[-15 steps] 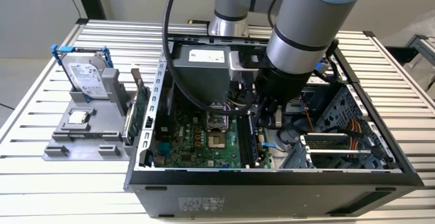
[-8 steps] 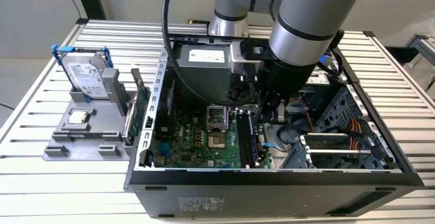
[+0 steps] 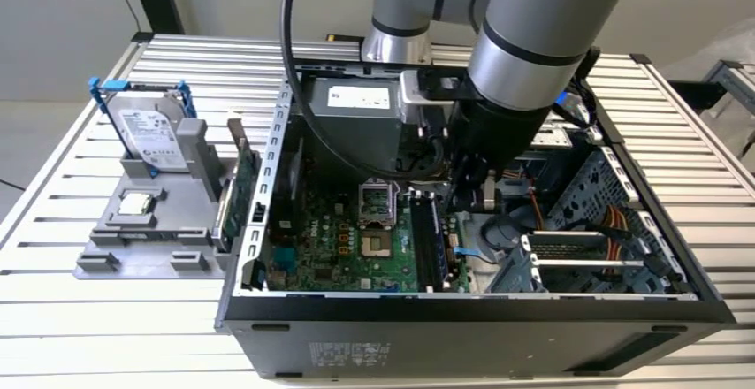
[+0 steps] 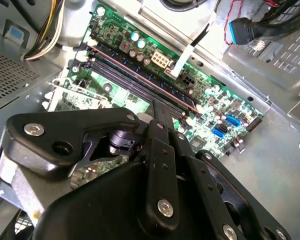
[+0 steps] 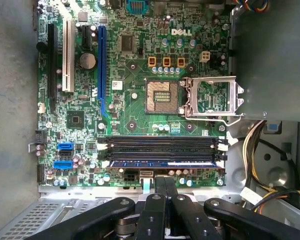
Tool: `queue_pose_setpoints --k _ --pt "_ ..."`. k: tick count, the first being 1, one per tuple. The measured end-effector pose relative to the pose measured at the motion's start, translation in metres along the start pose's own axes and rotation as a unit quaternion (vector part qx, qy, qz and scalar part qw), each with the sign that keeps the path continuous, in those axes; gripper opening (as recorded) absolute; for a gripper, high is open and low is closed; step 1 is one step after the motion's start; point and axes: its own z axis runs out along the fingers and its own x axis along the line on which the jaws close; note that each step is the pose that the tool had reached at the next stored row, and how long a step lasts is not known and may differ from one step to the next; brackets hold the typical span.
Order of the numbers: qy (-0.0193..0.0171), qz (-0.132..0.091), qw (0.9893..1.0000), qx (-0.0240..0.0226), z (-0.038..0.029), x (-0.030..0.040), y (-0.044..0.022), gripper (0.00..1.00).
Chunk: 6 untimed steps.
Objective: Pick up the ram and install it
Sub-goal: 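Press down the ram until it locks into place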
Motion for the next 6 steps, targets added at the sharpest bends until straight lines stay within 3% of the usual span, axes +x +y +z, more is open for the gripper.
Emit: queue_pose_setpoints --k 6 --pt "0.0001 0.000 1.0000 0.0000 -0.0005 0.0000 0.0000 0.00"
